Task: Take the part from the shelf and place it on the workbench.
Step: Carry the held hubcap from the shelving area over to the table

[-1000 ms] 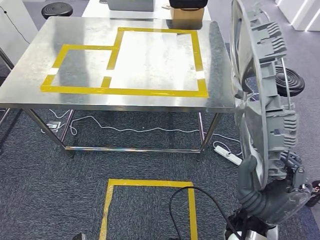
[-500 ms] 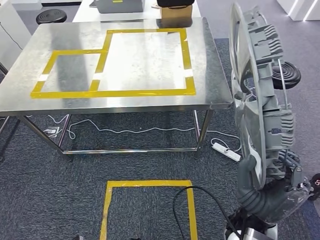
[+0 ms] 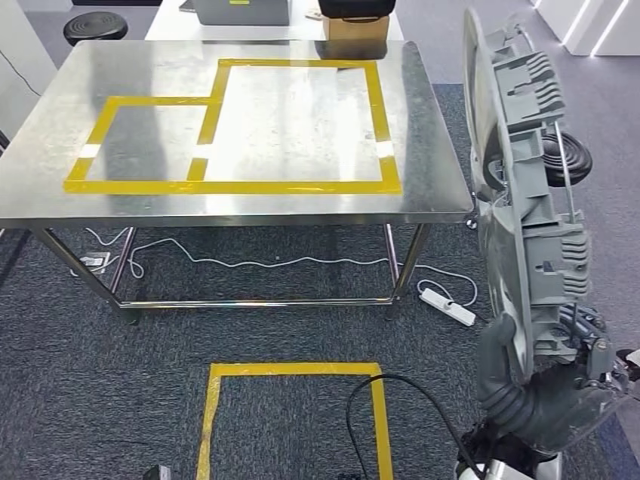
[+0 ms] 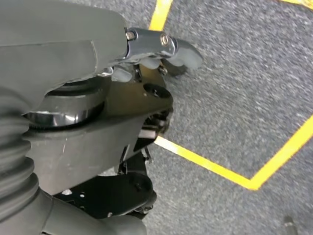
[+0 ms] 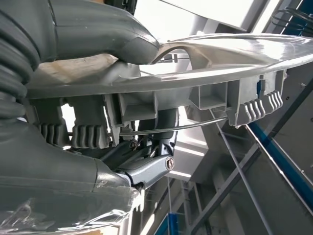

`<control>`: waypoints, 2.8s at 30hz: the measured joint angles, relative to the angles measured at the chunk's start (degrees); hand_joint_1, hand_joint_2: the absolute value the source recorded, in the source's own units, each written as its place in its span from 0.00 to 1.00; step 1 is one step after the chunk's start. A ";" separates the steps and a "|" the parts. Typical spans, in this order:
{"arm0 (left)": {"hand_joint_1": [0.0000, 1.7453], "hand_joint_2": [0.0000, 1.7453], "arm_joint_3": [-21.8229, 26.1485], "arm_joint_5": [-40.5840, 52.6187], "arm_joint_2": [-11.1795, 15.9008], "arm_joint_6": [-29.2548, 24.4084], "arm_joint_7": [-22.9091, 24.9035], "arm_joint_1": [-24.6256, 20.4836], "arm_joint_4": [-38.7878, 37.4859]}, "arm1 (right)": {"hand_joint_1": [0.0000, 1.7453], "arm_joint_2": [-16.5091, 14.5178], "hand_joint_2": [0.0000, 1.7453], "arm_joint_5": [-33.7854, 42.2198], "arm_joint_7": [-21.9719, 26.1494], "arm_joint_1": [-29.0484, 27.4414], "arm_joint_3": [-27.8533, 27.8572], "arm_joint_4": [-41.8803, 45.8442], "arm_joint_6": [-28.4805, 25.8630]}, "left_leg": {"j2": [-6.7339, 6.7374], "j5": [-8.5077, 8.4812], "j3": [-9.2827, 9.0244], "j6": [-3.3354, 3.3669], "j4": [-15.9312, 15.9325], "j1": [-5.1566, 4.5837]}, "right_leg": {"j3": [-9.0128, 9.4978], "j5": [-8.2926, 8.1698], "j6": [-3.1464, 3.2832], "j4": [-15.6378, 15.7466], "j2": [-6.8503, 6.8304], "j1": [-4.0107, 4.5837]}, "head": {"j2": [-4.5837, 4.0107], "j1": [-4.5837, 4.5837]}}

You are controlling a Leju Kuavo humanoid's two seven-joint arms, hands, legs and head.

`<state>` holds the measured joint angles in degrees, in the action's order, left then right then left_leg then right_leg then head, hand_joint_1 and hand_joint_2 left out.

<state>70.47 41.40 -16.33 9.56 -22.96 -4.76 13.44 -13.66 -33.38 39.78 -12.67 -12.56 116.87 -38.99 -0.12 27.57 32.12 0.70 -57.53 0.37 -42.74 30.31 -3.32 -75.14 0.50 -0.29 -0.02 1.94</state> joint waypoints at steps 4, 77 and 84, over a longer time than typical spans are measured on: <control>0.00 1.00 0.00 -0.05 0.01 0.33 -0.03 0.04 0.00 | 1.00 0.00 1.00 -0.37 0.02 0.01 0.01 0.18 0.00 | 0.00 1.43 -2.02 -1.18 -0.02 -0.03 | 7.03 -5.30 0.00 13.58 -0.70 -0.20 | 0.01 0.14; 0.00 1.00 0.21 -0.73 -0.10 -3.81 2.09 -0.14 0.00 | 1.00 -0.17 1.00 -2.57 0.01 0.09 -0.27 1.55 0.00 | -0.62 1.41 10.55 -2.84 -15.14 -0.31 | 12.37 -0.70 2.52 15.73 -0.18 -0.44 | 0.00 -1.26; 0.00 1.00 0.23 -0.71 -0.24 -5.33 2.97 -0.24 0.00 | 1.00 -0.17 1.00 -2.56 0.02 0.13 -0.29 1.60 0.00 | -0.75 -3.72 5.01 -1.22 -1.70 -0.32 | 14.25 1.62 0.73 16.34 0.10 0.01 | 0.00 -1.37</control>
<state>70.70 40.69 -16.56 4.23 -19.99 -5.00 13.44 -13.84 -35.94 39.80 -12.54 -12.85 118.46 -38.99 -0.87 23.85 37.13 -0.52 -59.23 0.05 -28.49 31.92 -2.59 -58.80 0.60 -0.28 -0.02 0.57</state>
